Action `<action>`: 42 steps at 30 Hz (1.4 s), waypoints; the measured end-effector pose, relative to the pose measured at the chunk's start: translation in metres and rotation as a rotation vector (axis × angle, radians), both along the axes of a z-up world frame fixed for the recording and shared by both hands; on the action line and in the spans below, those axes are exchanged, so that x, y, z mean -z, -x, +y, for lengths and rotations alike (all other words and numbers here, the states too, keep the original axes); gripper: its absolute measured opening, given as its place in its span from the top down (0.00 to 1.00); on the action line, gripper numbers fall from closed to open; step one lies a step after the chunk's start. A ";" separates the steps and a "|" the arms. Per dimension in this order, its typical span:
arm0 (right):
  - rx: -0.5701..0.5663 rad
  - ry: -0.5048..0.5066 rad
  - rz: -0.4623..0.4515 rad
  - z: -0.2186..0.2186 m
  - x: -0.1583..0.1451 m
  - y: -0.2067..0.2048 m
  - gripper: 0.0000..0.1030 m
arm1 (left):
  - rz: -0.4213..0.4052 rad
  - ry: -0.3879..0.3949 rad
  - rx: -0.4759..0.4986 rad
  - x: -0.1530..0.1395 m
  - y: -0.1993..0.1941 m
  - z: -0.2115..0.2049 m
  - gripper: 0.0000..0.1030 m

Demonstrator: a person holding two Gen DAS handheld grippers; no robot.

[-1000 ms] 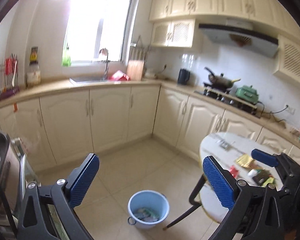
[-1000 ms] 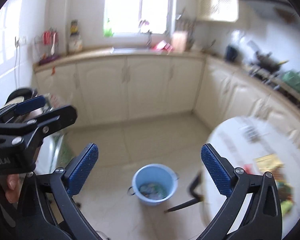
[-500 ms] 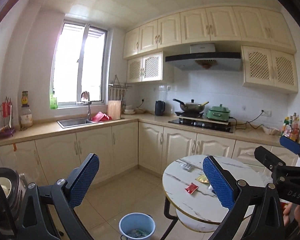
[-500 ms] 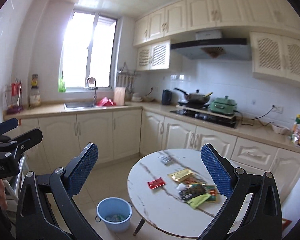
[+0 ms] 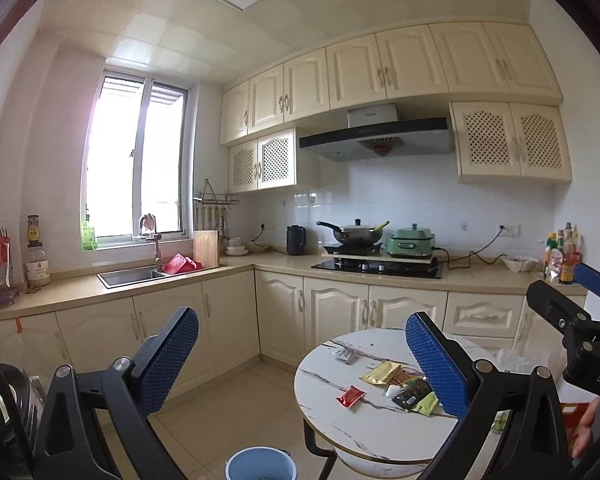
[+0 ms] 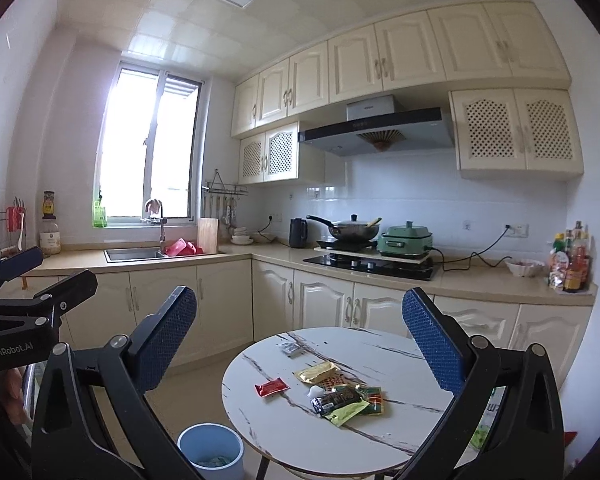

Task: Collect trash
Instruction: 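Move both tools away from the bucket back toward the table, then lower the left gripper onto the red snack packet and close it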

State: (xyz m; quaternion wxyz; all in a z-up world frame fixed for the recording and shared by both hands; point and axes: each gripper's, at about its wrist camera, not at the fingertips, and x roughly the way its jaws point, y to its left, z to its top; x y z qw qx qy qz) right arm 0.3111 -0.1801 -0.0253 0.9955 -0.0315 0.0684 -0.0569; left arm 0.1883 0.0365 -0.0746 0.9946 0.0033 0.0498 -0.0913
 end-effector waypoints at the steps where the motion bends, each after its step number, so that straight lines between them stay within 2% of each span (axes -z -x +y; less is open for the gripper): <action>1: 0.007 -0.001 0.007 -0.005 0.001 -0.002 0.00 | 0.007 -0.001 0.000 -0.004 -0.011 -0.001 0.01; 6: 0.062 -0.012 0.051 -0.032 0.017 -0.018 0.00 | 0.067 -0.011 0.009 -0.003 -0.052 -0.012 0.01; 11: 0.135 -0.066 0.178 -0.073 0.057 -0.056 0.00 | 0.184 -0.029 0.037 0.006 -0.108 -0.040 0.01; 18: 0.215 -0.145 0.369 -0.128 0.127 -0.109 0.00 | 0.380 -0.087 0.095 0.042 -0.200 -0.078 0.01; 24: 0.257 -0.208 0.480 -0.162 0.173 -0.147 0.00 | 0.526 -0.148 0.186 0.075 -0.290 -0.117 0.01; 30: 0.280 -0.219 0.574 -0.180 0.213 -0.186 0.00 | 0.620 -0.194 0.215 0.106 -0.364 -0.141 0.03; 35: 0.309 -0.214 0.638 -0.194 0.236 -0.214 0.00 | 0.665 -0.209 0.244 0.126 -0.405 -0.150 0.13; 39: 0.323 -0.214 0.692 -0.209 0.251 -0.234 0.00 | 0.714 -0.194 0.278 0.142 -0.427 -0.152 0.34; 42: 0.321 -0.193 0.744 -0.217 0.262 -0.247 0.00 | 0.702 -0.199 0.280 0.143 -0.432 -0.152 0.37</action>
